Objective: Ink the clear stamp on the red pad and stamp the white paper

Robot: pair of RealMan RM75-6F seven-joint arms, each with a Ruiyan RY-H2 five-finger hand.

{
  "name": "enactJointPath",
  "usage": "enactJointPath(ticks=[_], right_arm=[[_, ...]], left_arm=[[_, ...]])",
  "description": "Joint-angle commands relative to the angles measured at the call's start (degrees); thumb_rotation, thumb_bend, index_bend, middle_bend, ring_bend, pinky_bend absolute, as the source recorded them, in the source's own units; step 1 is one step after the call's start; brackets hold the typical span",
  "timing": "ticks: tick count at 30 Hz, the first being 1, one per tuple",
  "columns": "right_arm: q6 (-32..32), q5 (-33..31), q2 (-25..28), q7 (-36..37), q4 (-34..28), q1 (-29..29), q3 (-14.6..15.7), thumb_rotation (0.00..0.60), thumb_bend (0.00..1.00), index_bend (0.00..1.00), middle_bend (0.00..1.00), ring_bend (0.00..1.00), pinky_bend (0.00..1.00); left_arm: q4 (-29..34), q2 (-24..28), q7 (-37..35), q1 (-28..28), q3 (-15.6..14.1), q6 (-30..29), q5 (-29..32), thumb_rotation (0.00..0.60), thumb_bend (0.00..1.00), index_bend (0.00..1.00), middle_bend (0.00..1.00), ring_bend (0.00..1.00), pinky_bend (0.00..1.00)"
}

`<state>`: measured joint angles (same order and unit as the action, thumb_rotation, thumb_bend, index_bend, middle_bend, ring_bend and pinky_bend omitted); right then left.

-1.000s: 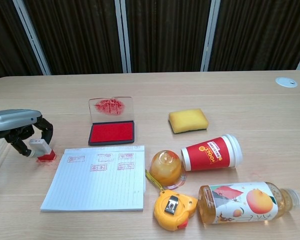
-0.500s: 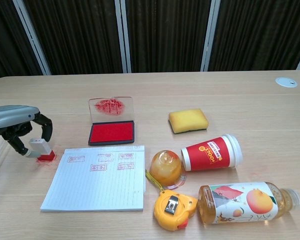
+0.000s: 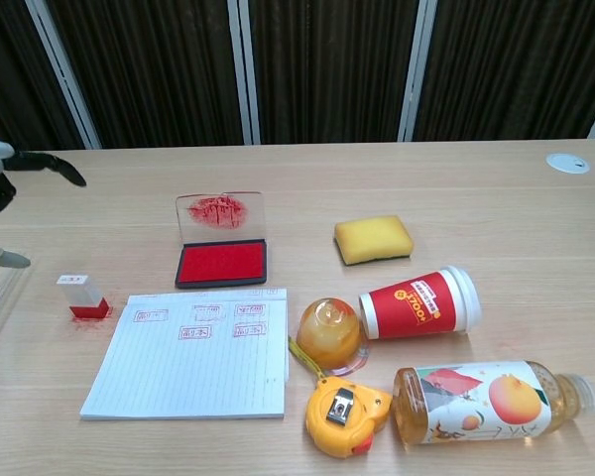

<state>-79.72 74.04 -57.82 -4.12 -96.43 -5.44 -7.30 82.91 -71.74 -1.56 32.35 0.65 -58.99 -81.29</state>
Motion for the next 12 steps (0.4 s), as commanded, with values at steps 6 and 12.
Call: enactJointPath(ticks=[6,12], right_arm=[[-1.11,2.01,0.91,1.34,-0.73,0.53,0.46,0.600,0.00,0.00,0.00,0.00,0.00],[-3.18,4.22,1.16,1.88,-0.94,1.01,0.53,0.600,0.00,0.00,0.00,0.00,0.00]], left_arm=[[13.82,7.87,10.40,-9.32,0.35,-14.90,1.96,0.600,0.00,0.00,0.00,0.14,0.00],[19.91,9.35,16.25,-15.47,-0.92,-24.39,0.06,0.600,0.00,0.00,0.00,0.01,0.00]])
